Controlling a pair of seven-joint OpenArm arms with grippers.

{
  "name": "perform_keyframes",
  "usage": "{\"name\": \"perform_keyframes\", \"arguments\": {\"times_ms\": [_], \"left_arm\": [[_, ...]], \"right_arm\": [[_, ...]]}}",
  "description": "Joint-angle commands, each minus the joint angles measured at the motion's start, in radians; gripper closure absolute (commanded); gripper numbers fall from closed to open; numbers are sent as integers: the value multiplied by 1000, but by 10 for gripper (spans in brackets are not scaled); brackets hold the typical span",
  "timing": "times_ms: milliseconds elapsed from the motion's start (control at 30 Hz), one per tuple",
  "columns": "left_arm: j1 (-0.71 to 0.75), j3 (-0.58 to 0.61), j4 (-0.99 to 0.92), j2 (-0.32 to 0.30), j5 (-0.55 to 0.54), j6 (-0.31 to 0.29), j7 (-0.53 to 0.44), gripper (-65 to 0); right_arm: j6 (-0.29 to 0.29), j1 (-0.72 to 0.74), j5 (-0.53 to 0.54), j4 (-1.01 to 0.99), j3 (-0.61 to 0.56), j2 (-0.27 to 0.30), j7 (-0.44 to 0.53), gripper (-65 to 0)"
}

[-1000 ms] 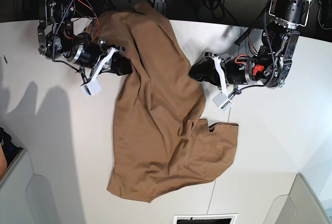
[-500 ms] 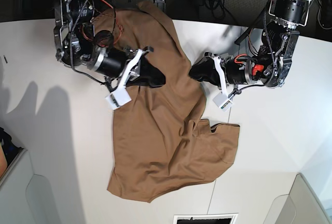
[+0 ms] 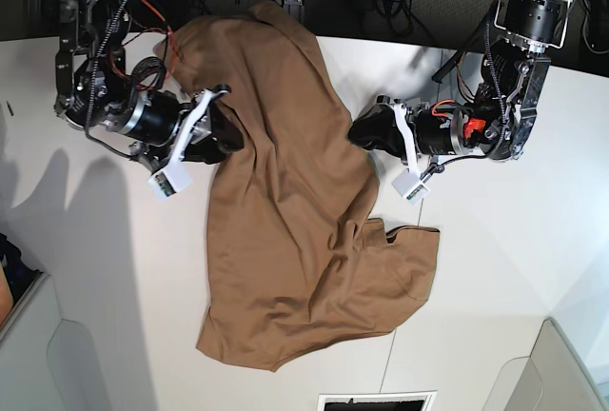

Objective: Layout the t-shirt on the table in an organized manner, then fold the t-shirt properly
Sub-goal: 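Bring the right gripper toward the left gripper and grasp the shirt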

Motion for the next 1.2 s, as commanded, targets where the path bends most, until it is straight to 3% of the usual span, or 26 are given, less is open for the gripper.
{"name": "perform_keyframes", "arguments": {"times_ms": [0,67,200,433,500,633,667,1000,1167], "left_arm": [[-11,-4,7,-11,21,3,12,-72],[-11,-4,7,-11,20,3,12,-72],[-11,-4,7,-10,19,3,11,-72],[-11,-4,7,-6,21,3,8,-72],[-11,-4,7,-6,21,3,8,-72],[-11,-4,7,-6,20,3,8,-72],[-11,-4,7,-6,20,3,8,-72],[-10,-4,7,-5,20,3,8,-72],[-10,-4,7,-5,19,3,8,-72]], "right_arm": [[3,5,18,9,3,26,10,-207],[3,-17,17,7,3,54,11,-218],[4,-80,17,7,3,83,26,-323],[3,-125,21,7,-23,82,47,-329],[3,-125,25,7,-36,80,48,-291],[3,-119,63,8,-48,63,52,-32],[3,-116,80,11,-48,57,61,0],[11,-116,114,191,-69,-49,100,0],[11,-117,76,216,-198,-111,99,0]]}}
